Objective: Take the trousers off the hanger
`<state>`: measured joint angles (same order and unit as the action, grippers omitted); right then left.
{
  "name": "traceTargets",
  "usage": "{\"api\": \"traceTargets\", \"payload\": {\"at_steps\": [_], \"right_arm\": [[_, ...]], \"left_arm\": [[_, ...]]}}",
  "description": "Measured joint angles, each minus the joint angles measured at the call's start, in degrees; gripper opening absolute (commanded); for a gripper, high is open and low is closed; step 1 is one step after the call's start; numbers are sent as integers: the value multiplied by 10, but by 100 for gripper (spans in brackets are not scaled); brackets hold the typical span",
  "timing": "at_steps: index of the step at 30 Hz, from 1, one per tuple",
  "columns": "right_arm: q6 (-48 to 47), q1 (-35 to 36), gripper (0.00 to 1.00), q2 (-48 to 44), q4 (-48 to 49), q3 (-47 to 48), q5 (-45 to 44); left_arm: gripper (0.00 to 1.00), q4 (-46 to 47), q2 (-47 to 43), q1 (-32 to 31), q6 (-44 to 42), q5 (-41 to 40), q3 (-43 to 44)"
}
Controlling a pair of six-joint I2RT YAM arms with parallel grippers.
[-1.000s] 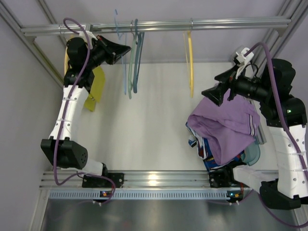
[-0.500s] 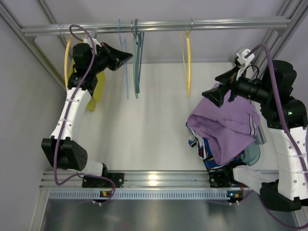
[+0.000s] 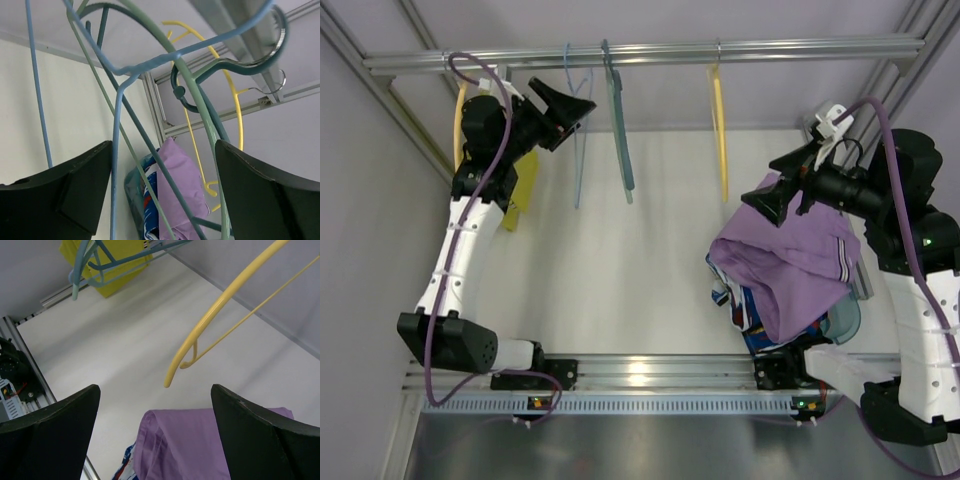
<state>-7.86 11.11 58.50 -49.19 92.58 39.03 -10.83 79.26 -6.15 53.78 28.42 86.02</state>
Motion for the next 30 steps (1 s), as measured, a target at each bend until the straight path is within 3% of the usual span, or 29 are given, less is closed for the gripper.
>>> {"api": "traceTargets", "payload": {"at_steps": [3, 20, 30], "right_arm": [[-1, 0, 94, 0, -2, 1, -2], [-27, 0, 99, -19, -26, 1, -34], [-36, 0, 99, -84, -38, -87, -93]], "left_arm": [[98, 0, -23, 0, -18, -26, 0], [99, -106, -220, 0, -254, -181, -52], [99, -318, -290, 0, -436, -187, -36]]}}
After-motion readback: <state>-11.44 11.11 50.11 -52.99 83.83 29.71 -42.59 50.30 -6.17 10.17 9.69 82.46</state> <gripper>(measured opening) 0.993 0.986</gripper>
